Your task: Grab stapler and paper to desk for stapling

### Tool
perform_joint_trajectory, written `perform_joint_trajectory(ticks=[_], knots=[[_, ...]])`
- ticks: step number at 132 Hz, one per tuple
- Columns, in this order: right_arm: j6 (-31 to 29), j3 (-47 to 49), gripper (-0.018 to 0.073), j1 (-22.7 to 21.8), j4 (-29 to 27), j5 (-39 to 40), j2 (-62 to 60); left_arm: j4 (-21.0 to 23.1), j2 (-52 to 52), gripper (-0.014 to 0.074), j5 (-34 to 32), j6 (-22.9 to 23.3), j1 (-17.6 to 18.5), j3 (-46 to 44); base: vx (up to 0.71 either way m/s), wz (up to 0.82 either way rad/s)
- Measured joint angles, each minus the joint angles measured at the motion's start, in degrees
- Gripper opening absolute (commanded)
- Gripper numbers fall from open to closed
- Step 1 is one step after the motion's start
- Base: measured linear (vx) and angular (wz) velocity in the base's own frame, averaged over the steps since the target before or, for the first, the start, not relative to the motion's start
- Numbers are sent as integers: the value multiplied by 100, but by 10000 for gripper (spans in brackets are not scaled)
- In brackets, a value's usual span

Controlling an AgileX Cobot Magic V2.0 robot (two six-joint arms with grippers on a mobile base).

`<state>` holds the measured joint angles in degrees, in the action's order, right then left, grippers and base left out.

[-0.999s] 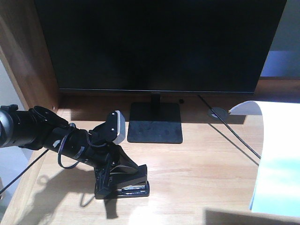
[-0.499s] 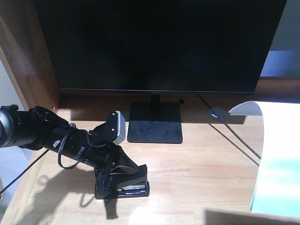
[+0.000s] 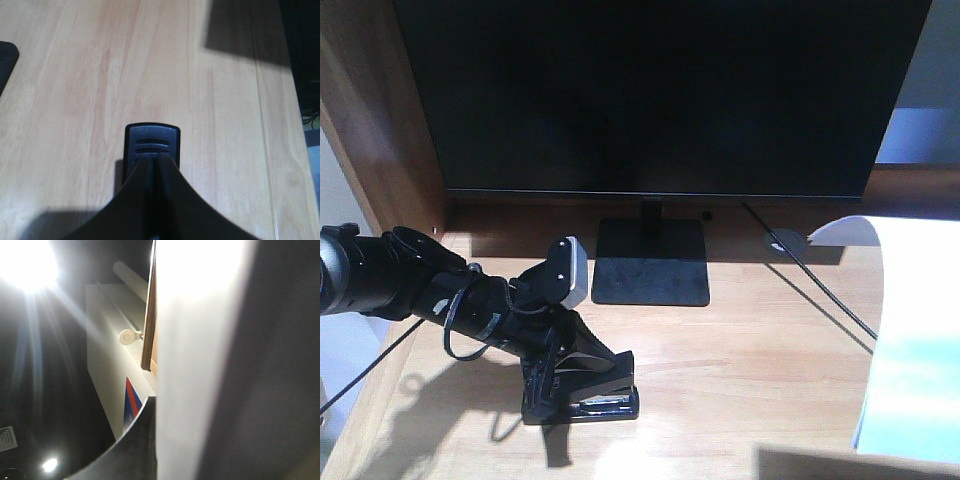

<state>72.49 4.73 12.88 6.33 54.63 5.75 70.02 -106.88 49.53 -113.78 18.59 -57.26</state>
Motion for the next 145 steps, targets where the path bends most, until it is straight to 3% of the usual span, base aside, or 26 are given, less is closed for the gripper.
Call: perform_joint_trajectory(ticks=[108,145], knots=[[0,0,-2,0,-6,5,0,0,0,-6,2,0,0,0,0,0],[-229,0,-2,0,-443,-144,0,0,0,-6,2,0,0,0,0,0]])
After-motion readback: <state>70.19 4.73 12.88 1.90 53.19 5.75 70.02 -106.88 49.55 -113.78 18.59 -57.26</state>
